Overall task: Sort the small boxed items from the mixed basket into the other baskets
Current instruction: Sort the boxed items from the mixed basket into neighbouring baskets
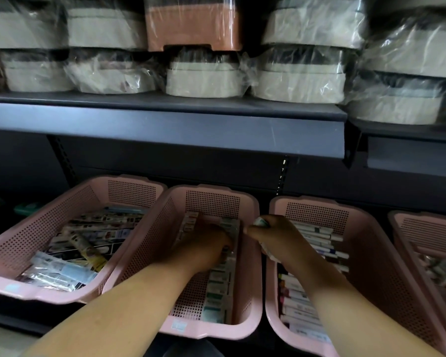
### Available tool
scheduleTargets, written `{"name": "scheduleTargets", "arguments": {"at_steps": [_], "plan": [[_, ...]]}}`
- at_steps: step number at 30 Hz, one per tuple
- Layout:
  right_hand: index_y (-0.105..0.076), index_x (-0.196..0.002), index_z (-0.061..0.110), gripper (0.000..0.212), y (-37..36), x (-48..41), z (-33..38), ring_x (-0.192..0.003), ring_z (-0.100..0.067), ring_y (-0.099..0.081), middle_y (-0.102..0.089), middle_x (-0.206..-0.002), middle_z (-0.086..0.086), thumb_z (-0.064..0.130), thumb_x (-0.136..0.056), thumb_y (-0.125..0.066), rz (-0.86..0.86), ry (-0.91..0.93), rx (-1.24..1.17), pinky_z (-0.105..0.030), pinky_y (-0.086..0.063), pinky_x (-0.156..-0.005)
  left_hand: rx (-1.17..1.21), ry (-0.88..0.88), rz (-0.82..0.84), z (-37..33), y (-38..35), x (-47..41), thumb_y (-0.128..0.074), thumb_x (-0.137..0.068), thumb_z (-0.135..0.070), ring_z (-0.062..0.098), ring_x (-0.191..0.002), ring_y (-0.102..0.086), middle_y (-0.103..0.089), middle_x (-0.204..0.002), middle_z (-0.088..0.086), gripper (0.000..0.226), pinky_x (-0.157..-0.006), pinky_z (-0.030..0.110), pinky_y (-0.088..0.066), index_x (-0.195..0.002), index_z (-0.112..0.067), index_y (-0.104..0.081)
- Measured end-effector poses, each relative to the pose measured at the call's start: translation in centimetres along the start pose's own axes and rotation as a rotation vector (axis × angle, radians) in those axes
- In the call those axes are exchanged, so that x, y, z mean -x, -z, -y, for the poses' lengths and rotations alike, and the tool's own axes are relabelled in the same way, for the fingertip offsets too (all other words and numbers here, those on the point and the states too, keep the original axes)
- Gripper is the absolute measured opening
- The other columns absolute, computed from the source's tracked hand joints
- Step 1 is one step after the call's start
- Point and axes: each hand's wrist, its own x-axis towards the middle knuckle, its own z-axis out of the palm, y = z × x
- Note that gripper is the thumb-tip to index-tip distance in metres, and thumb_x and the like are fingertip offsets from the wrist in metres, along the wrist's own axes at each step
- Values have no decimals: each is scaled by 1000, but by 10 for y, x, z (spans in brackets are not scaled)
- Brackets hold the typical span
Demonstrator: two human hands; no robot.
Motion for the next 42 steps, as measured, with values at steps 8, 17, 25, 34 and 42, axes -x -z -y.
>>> {"name": "scheduleTargets", "arguments": {"at_steps": [8, 17, 25, 34, 42], "plan": [[-55, -51, 28, 41, -1, 3, 1, -39, -7, -44, -46, -41, 9, 33, -84, -79, 4, 12, -28, -21, -33, -48, 50, 19, -28, -3, 7, 4, -66, -96, -30, 15, -112, -65, -71, -121, -8, 19, -96, 27, -48, -112, -30, -76], [-65, -90, 11, 14, -10, -2, 14, -61, -16, -61, -64, -73, -8, -1, -86, -65, -60, -39, -218, -28, -47, -57, 551, 79, -247, -36, 51, 25, -77, -89, -33, -7, -87, -67, -74, -92, -20, 12, -79, 20, -53, -100, -39, -77], [-66, -90, 6, 21, -30, 2, 16, -77, -35, -73, -73, -80, -19, -4, -71, -70, -138, 5, -356, -42, -61, -68, 353, 158, -344, -43, 51, 43, -85, -78, -43, 3, -91, -67, -73, -98, -15, 34, -79, 24, -54, -107, -36, -68], [-63, -97, -6, 18, -22, 14, 20, -58, -11, -71, -70, -76, -15, -19, -84, -62, 20, 14, -416, -18, -53, -49, 202, 79, -327, -24, 48, 46, -73, -89, -50, 8, -108, -67, -74, -114, -14, 32, -82, 17, -43, -119, -39, -71], [-66, -100, 13, 12, -22, -4, 4, -61, -21, -62, -66, -75, -12, 10, -89, -69, -107, -4, -139, -32, -50, -58, 31, 74, -56, -10, 32, 45, -67, -97, -37, 17, -122, -60, -69, -129, -8, 25, -101, 26, -40, -121, -33, -73]]}}
